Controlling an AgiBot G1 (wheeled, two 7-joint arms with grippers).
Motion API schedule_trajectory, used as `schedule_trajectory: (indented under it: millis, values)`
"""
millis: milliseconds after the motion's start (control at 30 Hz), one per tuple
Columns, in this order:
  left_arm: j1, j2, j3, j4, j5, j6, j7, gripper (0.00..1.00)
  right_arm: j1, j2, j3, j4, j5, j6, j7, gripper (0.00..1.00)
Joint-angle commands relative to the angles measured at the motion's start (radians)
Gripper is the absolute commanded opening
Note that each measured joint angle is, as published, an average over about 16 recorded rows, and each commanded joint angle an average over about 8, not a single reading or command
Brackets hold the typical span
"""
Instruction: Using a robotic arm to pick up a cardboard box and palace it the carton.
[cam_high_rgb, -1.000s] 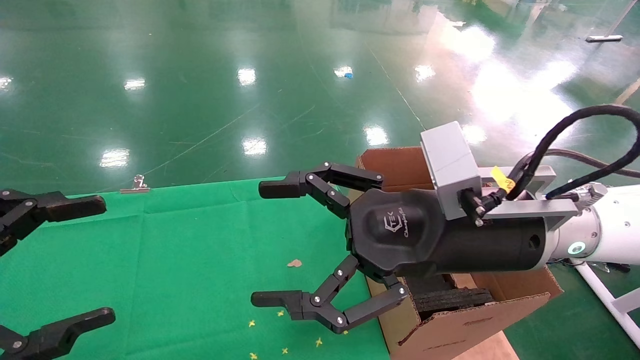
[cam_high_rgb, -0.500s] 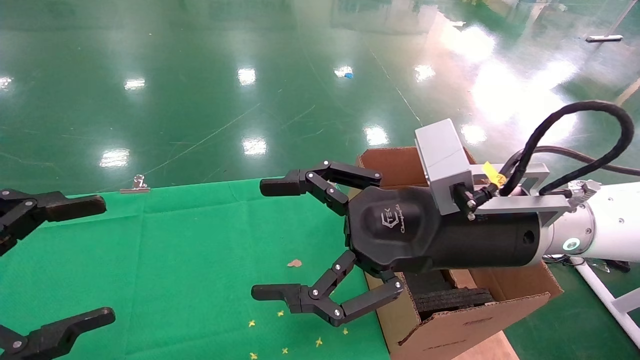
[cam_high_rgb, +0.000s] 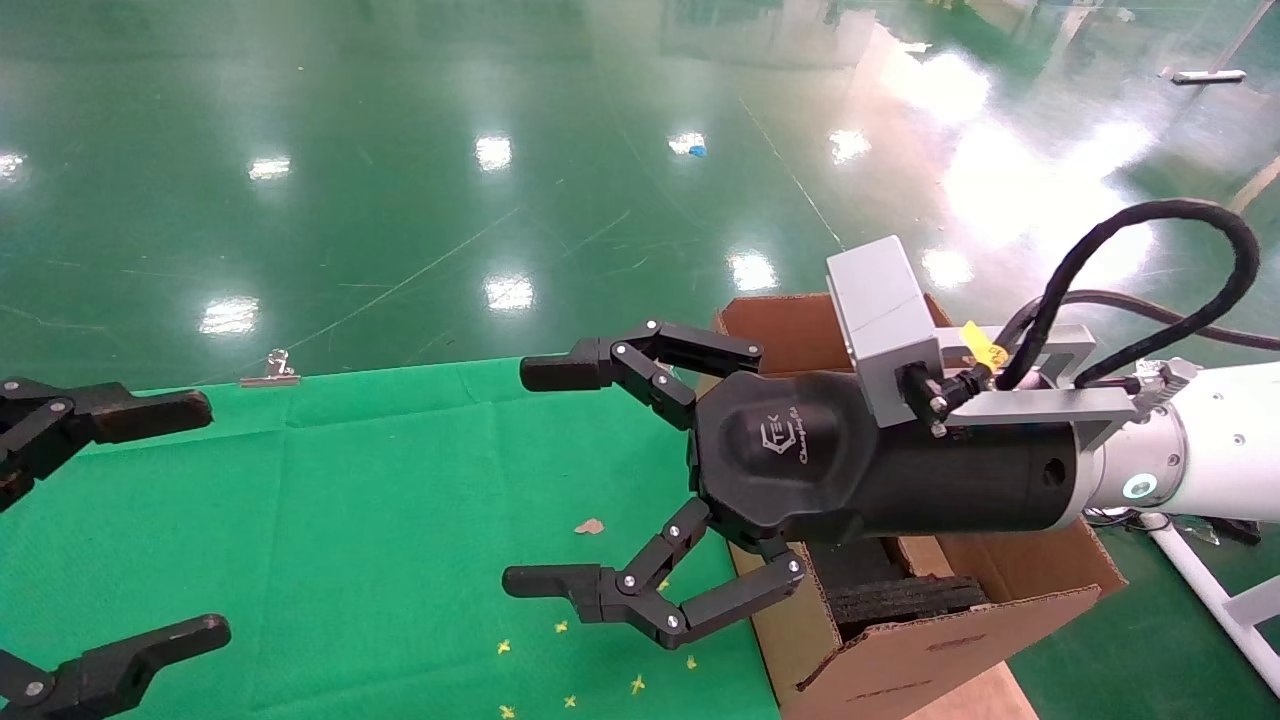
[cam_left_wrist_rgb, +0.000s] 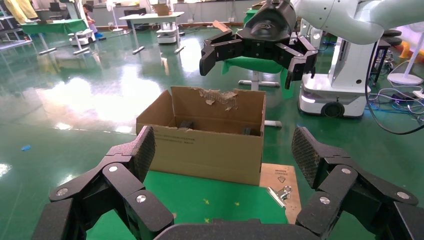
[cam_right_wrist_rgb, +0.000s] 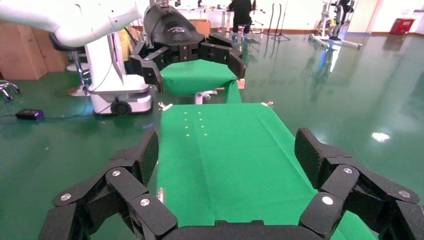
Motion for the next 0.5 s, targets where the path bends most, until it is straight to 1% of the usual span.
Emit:
schedule_trajectory:
  millis: [33, 500]
  values:
    - [0.000, 0.000, 0.000, 0.000, 0.000, 0.000, 0.000, 1.00, 0.000, 0.000, -0.001, 0.000, 0.000, 0.000, 0.000, 1.00]
    - [0.000, 0.000, 0.000, 0.000, 0.000, 0.000, 0.000, 1.00, 0.002, 0.000, -0.002, -0.002, -0.001, 0.001, 0.001, 1.00]
